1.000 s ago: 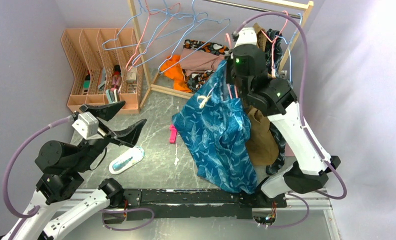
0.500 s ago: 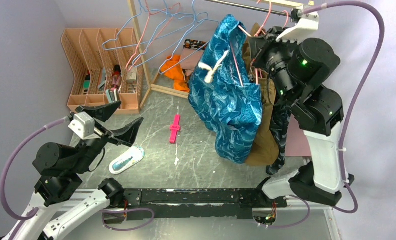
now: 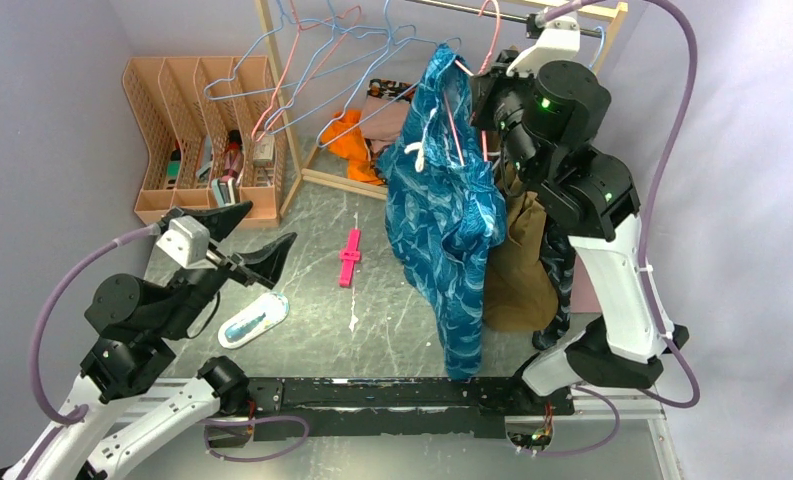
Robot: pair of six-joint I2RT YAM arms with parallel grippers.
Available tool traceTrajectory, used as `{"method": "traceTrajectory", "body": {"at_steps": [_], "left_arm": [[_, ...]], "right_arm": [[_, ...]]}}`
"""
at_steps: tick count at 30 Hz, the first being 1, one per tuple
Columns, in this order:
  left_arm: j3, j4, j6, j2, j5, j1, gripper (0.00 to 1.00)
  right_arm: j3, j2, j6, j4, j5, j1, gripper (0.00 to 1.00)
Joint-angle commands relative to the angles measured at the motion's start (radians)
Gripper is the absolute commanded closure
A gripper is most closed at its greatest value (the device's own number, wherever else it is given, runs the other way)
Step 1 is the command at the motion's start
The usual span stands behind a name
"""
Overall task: Place the shorts on the hanger
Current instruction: Place the hanger at the clothesline.
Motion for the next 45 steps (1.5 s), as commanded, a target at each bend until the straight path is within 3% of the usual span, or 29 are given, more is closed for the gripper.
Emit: {"method": "traceTrajectory", "body": {"at_steps": [1,5,16,30,45], "left_arm": [[0.006,-0.013,0.036,0.014,-0.034,0.005,0.03],[-0.053,0.001,0.048,-0.01,-0.044,0.005,0.03],[-0.208,0.034,0.026,-0.084,-0.051,0.006,0.03],[-0.386,0.036,-0.003,-0.146,-0.065,0.006,0.03],[-0.382,0.016,-0.002,-0.066,-0.021,0.005,0.03]], "right_arm": [[-0.046,-0.04,0.034,0.096,0.031,-0.002,1.0],[-0.21,-0.089,0.066,0.154,0.014,-0.061,1.0],[-0.329,-0.1,0.162,0.264,-0.242,-0.305,1.0],[-0.342,-0.1,0.137,0.399,-0.171,-0.316,1.0],[-0.396,-0.091,0.104,0.506,-0.12,-0.316,1.0]]}}
